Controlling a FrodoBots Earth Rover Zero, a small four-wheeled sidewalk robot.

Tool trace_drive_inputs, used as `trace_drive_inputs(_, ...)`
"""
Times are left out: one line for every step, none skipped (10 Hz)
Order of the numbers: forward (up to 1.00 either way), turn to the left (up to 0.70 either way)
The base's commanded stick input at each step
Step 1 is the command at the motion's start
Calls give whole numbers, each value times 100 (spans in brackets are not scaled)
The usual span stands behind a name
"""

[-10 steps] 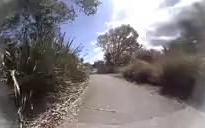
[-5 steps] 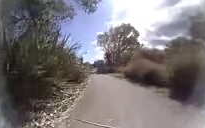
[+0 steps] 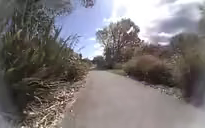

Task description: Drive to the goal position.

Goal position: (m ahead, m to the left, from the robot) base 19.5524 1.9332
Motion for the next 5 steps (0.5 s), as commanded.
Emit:
trace_drive_inputs(100,7)
trace_drive_inputs(100,7)
trace_drive_inputs(100,7)
trace_drive_inputs(100,7)
trace_drive_inputs(100,7)
